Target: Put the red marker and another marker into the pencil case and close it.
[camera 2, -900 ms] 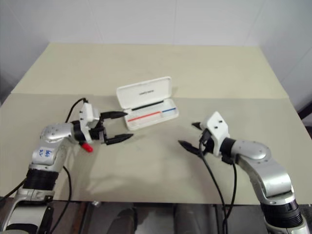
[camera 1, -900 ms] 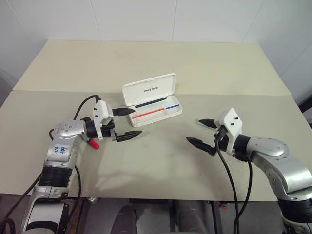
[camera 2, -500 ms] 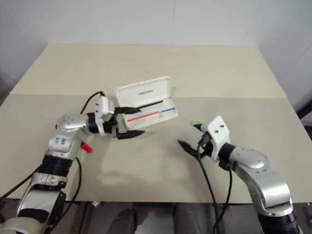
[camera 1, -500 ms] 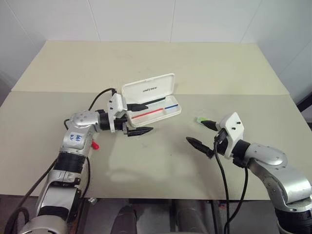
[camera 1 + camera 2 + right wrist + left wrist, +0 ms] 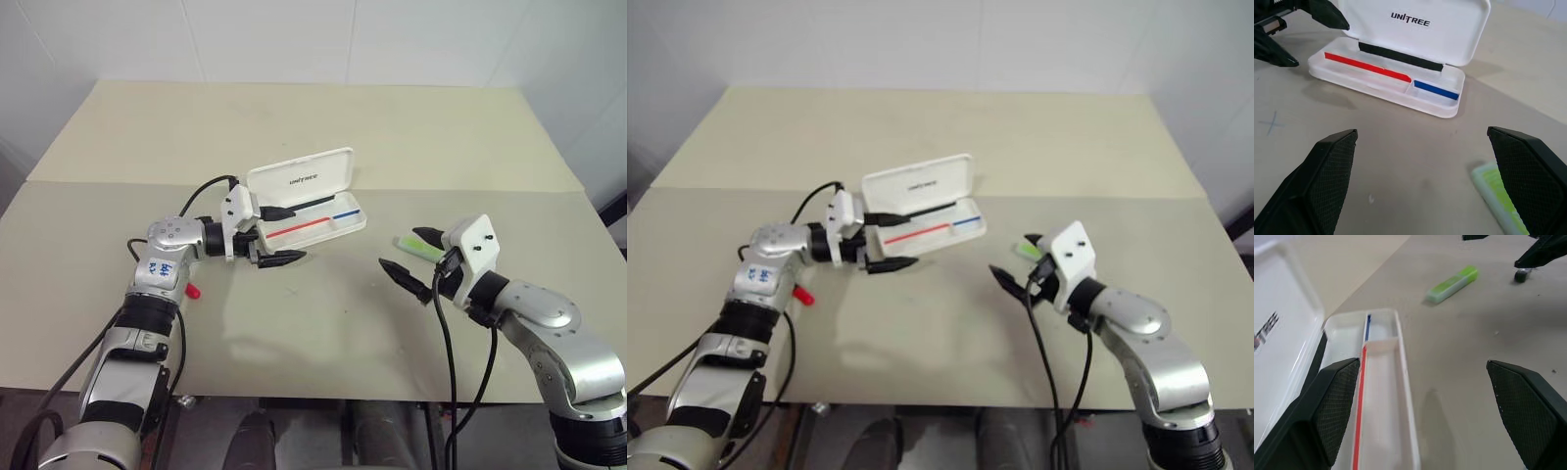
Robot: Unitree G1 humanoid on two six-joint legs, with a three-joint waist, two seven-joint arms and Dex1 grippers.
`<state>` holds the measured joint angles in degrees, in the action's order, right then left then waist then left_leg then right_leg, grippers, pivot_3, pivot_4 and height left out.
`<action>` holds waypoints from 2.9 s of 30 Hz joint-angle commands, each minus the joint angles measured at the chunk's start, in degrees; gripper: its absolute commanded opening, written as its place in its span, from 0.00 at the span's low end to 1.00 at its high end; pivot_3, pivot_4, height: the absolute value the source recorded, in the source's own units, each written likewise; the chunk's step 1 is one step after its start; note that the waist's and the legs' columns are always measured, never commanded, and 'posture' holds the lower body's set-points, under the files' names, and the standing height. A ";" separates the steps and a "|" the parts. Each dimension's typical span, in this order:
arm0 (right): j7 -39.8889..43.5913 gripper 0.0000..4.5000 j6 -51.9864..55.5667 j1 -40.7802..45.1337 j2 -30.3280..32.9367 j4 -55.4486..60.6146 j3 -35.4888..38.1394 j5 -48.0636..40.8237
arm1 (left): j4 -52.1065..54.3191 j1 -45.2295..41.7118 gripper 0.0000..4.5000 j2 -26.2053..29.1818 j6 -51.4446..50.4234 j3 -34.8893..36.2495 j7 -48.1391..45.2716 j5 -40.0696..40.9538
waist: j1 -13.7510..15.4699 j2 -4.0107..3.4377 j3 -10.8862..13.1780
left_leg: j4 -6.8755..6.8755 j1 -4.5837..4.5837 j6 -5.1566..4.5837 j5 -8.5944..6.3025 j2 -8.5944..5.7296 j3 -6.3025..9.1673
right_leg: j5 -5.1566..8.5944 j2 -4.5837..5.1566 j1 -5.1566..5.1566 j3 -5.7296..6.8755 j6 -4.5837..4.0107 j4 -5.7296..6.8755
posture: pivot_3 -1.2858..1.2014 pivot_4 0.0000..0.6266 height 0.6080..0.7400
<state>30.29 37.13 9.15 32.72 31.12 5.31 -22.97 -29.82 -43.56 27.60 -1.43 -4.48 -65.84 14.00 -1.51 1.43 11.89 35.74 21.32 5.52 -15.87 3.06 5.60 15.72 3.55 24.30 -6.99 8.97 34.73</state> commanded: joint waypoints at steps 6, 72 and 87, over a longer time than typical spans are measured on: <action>-3.31 1.00 -1.89 -4.02 -1.49 4.39 2.63 0.19 | -10.05 -7.50 0.99 0.76 0.54 -2.16 -7.03 -3.17 | -0.09 0.03 0.02 | -0.04 0.07 -0.01 -0.01 -0.02 0.04 | -0.02 0.00 0.01 0.00 0.04 -0.07 | 0.52 0.24 1.00; 11.20 1.00 -4.56 -5.48 10.77 -6.00 11.58 -3.31 | 47.39 22.09 0.00 12.29 -11.46 -2.64 2.01 -9.98 | -0.16 0.14 0.10 | 0.22 -0.02 -0.03 -0.01 -0.06 0.05 | -0.04 0.01 -0.15 -0.11 0.08 -0.07 | 0.52 0.24 1.00; 13.93 1.00 -4.70 -10.62 12.11 -2.57 15.40 -4.74 | 49.35 26.43 0.00 11.29 -12.00 -5.90 7.20 -11.07 | -0.24 0.19 0.14 | 0.38 -0.20 -0.03 -0.01 -0.06 0.00 | 0.38 0.01 -0.50 -0.20 -0.74 -0.36 | 0.52 0.24 1.00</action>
<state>44.26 33.58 -1.91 43.81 26.82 18.51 -27.02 17.58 -17.03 39.09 -14.32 -10.24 -59.56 2.92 -1.75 1.62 12.03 36.11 21.12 5.49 -15.88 3.00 5.60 16.10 3.56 23.80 -7.19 8.23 34.35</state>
